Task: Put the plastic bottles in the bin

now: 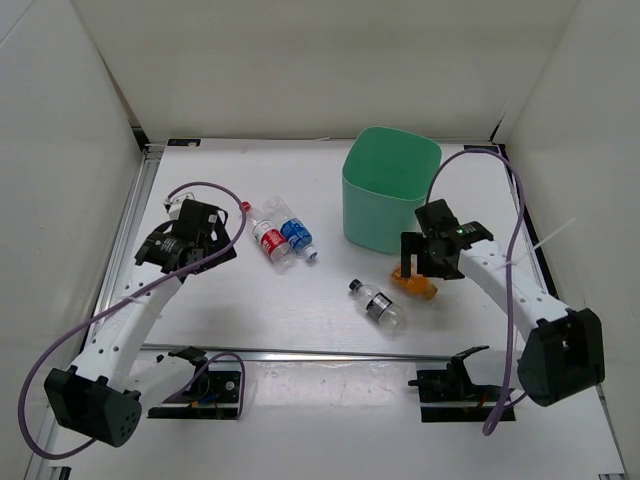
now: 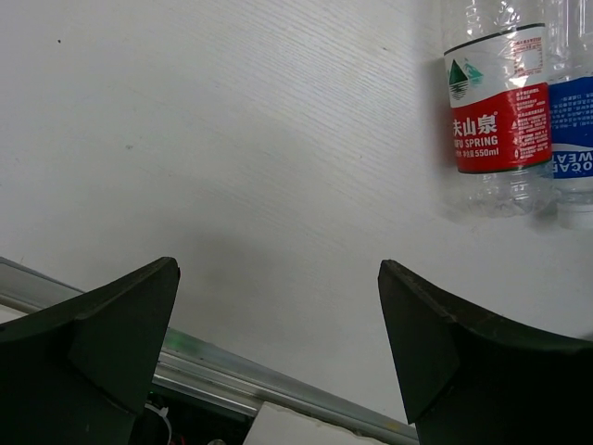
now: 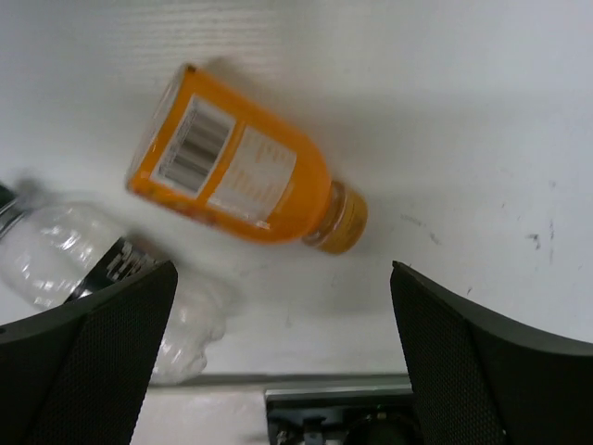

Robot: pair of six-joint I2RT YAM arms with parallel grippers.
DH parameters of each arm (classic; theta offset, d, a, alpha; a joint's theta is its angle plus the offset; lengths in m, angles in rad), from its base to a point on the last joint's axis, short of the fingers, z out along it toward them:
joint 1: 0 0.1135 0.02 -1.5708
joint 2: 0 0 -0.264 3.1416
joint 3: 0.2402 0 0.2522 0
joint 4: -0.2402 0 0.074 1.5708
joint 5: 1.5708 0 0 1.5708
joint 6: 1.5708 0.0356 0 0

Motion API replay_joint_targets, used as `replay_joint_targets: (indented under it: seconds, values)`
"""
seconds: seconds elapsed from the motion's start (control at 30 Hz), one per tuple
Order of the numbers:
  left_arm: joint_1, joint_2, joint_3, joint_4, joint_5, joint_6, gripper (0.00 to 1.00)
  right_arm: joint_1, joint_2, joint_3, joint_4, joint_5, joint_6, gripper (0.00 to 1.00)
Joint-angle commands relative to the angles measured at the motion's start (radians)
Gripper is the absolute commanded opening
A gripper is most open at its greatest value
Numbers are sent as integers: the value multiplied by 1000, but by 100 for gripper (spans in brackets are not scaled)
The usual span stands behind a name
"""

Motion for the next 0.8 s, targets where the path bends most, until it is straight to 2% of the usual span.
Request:
replay_joint_targets:
  seconds: [0.0,0.07,0.2,0.37,0.77]
  values:
    - [-17,5,39,-4,-46,16,100,52,53,-36,118,174,-61,99]
    - [-29,14,39,-4,-60,16,100,97,12,-92,257,228,-100,99]
    - [-40,37,39,-4,-84,16,100,108,-74,-211,451,217,-164,99]
    - [-60,75,39,-4,-93,16,100,99,-65,-262,479,181,-164,99]
    - [-98,163,58,-4,-93,16,100,89,-63,-421,670,102,-123,99]
